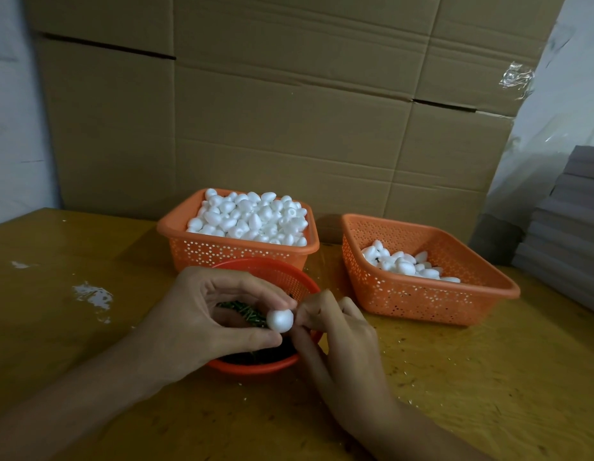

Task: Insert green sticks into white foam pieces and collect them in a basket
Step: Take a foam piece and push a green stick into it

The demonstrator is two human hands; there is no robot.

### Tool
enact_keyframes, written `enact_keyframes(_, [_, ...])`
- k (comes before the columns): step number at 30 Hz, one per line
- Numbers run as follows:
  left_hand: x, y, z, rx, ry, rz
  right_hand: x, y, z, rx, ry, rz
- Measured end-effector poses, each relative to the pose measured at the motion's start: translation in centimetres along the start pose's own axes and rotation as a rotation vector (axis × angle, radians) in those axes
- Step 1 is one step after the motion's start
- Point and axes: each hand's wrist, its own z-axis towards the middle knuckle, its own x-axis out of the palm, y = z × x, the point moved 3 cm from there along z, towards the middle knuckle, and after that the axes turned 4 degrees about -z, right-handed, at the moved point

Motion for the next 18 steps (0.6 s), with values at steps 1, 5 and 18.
enact_keyframes(1, [0.03, 0.03, -0.01, -0.001, 0.003, 0.002, 0.00, 0.01, 0.00, -0.004, -0.002, 0.001])
enact_keyframes(5, [0.10, 0.03, -0.05, 0.015, -0.003, -0.011, 0.05, -0.11, -0.11, 0.001, -0.002, 0.000])
enact_keyframes(18, [0.55, 0.05, -0.27, 0.056, -0.048, -0.002, 0.17, 0.10, -0.23, -0.037, -0.026, 0.012])
